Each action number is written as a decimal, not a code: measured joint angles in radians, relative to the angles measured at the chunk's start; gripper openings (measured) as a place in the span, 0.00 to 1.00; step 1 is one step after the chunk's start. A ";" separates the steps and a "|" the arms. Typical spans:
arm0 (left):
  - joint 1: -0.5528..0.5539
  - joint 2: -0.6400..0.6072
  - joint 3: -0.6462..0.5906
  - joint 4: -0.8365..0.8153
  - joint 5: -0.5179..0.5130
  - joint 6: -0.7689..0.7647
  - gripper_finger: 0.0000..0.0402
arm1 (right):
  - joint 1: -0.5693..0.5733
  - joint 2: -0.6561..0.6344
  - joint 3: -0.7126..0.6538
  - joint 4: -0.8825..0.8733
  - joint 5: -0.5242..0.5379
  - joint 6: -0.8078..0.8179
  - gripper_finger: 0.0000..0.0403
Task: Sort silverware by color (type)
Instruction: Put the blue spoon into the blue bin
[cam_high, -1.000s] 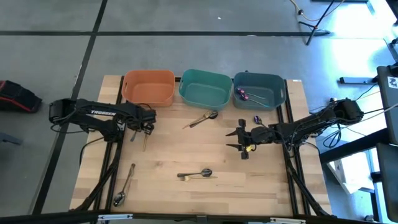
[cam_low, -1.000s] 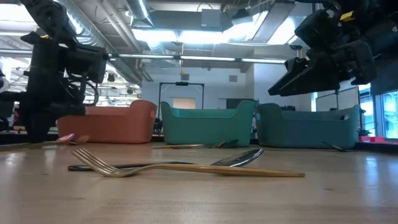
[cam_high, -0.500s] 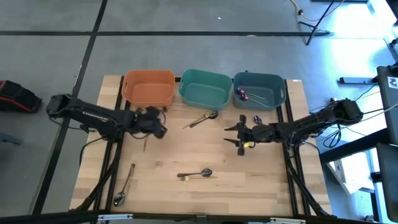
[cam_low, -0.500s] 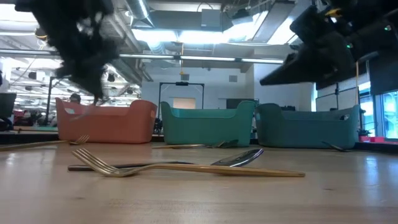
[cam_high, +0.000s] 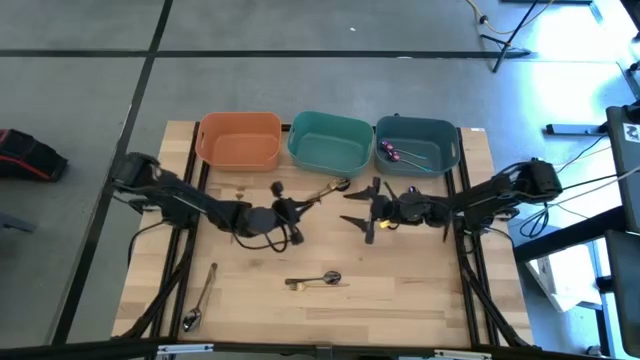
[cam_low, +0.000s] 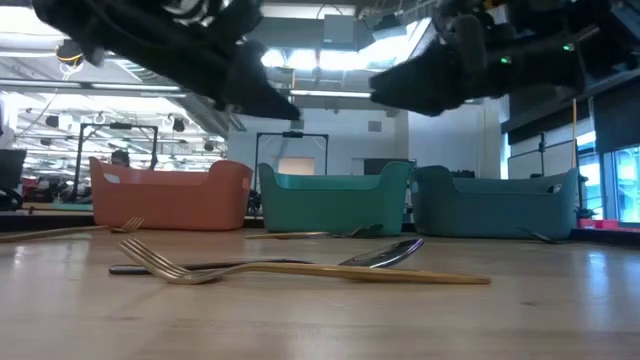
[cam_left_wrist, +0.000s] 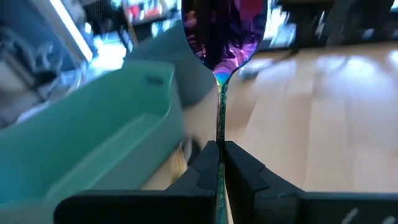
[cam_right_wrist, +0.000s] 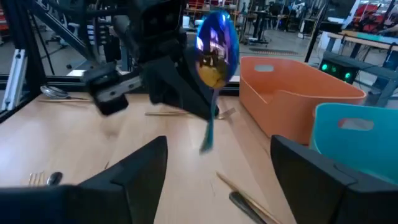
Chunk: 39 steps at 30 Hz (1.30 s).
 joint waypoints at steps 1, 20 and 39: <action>0.004 0.031 0.003 0.065 0.021 0.030 0.02 | 0.000 0.020 0.015 0.001 0.002 -0.003 0.68; 0.023 0.146 0.036 0.178 0.031 0.124 0.02 | 0.002 0.173 0.226 -0.031 0.127 -0.080 0.14; 0.046 0.145 0.036 0.164 0.083 0.096 0.34 | 0.002 -0.063 0.226 -0.417 0.385 -0.276 0.01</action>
